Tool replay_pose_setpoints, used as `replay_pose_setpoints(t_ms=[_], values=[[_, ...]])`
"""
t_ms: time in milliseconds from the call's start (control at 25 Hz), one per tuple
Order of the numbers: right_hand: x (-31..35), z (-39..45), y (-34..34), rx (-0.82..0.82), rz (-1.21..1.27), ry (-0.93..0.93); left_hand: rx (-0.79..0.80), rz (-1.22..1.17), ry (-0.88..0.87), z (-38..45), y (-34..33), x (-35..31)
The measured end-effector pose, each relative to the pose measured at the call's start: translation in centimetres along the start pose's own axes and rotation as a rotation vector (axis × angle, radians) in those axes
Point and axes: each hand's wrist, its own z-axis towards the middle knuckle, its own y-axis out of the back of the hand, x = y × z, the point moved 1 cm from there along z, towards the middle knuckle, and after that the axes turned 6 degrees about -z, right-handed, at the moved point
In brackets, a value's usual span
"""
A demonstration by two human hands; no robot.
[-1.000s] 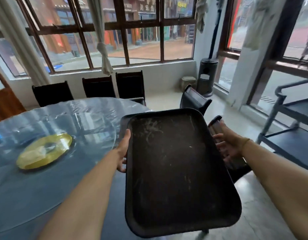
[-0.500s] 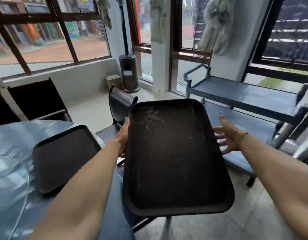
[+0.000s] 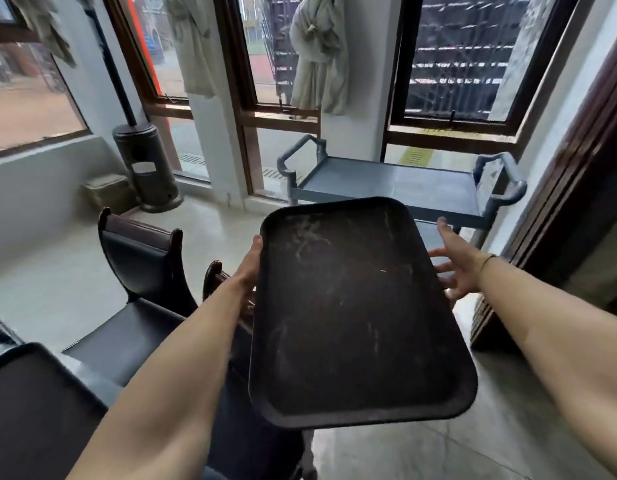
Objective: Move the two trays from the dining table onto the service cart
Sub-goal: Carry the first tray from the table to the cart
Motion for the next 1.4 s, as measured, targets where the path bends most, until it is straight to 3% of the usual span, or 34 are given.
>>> replay_pose_setpoints(t_ms=[400, 880, 1240, 1400], values=[[2.1, 7.1, 6.3, -0.081, 0.094, -0.058, 0.086, 0.206, 0.034, 10.2, -8.2, -5.2], [9.6, 20.7, 18.5, 0.021, 0.036, -0.054, -0.009, 0.101, 0.026, 20.3, -22.3, -11.3], [15.0, 29.7, 19.9, 0.051, -0.002, -0.048, -0.109, 0.033, 0.056, 28.1, -24.6, -15.7], [18.9, 34.1, 18.6, 0.038, -0.014, -0.037, -0.073, -0.055, 0.013, 33.0, -24.3, -18.0]])
